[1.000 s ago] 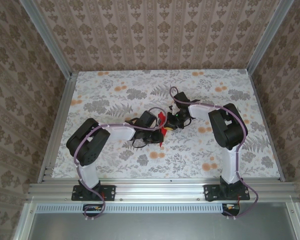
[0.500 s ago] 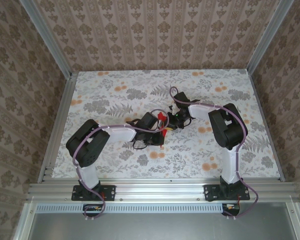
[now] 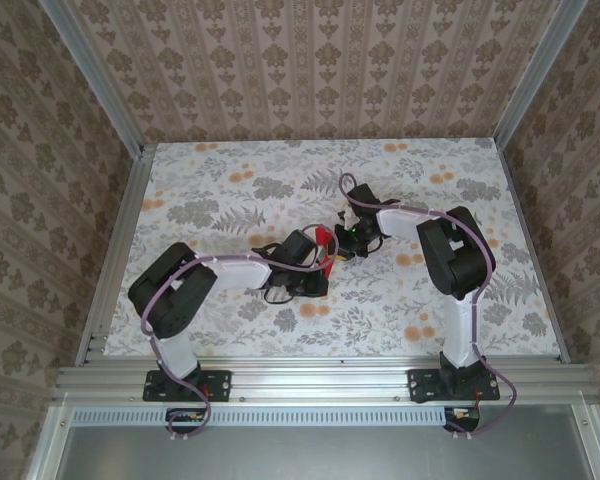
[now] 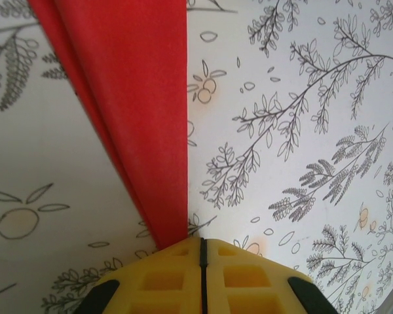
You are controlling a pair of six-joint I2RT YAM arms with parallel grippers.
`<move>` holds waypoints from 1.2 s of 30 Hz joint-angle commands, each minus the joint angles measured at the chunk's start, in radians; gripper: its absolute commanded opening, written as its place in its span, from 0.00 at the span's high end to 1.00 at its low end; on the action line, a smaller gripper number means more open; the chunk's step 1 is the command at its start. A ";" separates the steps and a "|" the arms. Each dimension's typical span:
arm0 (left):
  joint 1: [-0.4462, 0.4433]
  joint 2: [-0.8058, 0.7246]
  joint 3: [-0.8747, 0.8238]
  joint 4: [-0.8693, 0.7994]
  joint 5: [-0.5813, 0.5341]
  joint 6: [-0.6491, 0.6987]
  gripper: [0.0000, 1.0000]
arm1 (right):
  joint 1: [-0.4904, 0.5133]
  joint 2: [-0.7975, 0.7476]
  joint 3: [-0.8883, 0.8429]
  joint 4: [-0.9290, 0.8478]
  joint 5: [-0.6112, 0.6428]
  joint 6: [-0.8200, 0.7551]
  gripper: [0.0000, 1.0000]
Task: Fold a paper plane with a square sheet of paper (pick it up from the middle)
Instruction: Fold the wing for the fifth time at the center of the table.
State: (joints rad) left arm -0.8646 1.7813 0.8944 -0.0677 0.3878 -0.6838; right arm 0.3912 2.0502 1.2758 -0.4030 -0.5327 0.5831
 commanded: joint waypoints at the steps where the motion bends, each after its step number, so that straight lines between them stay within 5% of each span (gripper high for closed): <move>1: -0.037 -0.006 -0.057 -0.165 0.040 -0.004 0.90 | 0.002 0.129 -0.056 -0.080 0.226 0.016 0.92; 15: 0.040 -0.196 -0.034 -0.016 -0.075 -0.114 0.88 | 0.003 0.109 -0.056 -0.073 0.209 0.016 0.92; 36: 0.049 -0.002 -0.103 0.256 -0.100 -0.277 0.93 | 0.003 0.094 -0.064 -0.047 0.178 0.030 0.92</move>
State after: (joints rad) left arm -0.8165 1.7676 0.8108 0.1661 0.3126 -0.9291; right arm 0.3912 2.0487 1.2755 -0.3996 -0.5362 0.5877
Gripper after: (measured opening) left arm 0.071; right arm 0.081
